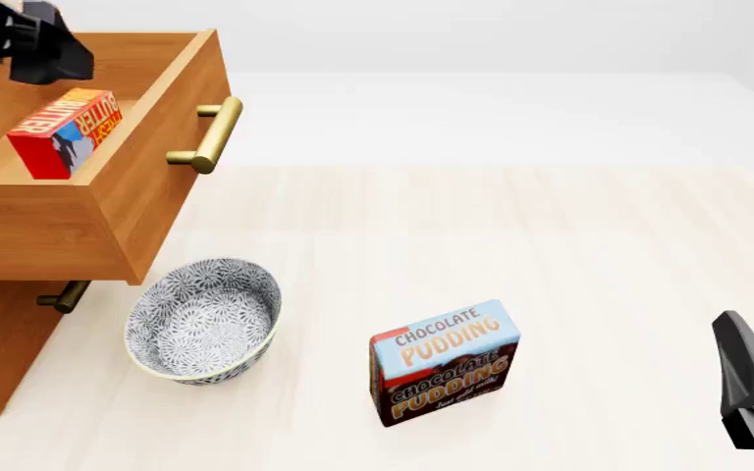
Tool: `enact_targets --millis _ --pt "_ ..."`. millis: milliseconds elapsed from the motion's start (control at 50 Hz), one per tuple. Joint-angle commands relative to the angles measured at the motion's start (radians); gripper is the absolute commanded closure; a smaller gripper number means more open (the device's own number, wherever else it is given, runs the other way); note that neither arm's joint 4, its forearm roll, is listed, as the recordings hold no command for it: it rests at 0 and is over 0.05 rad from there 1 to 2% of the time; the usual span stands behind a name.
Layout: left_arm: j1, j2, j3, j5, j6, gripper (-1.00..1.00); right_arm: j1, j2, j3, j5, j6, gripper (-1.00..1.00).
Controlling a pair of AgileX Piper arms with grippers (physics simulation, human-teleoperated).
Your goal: Put the butter at the back in the top drawer of the cabinet and close it.
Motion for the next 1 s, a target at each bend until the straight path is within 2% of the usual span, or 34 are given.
enact_targets --millis 20,360,480,700,780,1000 --pt "-0.065 -0.068 -0.062 0.054 -0.026 -1.0 0.0 0.0 0.0 0.0 0.0 -1.0" --pt "-0.154 -0.081 -0.111 0.054 -0.075 -1.0 0.0 0.0 0.0 0.0 0.0 -1.0" --pt "-0.23 -0.073 -0.115 0.032 -0.098 -1.0 0.0 0.0 0.0 0.0 0.0 -1.0" --pt "-0.324 -0.036 -0.077 -0.026 -0.128 -1.0 0.0 0.0 0.0 0.0 0.0 -1.0" --pt "-0.358 -0.016 -0.025 -0.071 -0.13 -1.0 0.0 0.0 0.0 0.0 0.0 -1.0" --pt "-0.44 0.052 -0.03 -0.123 -0.164 -1.0 0.0 0.0 0.0 0.0 0.0 -1.0"
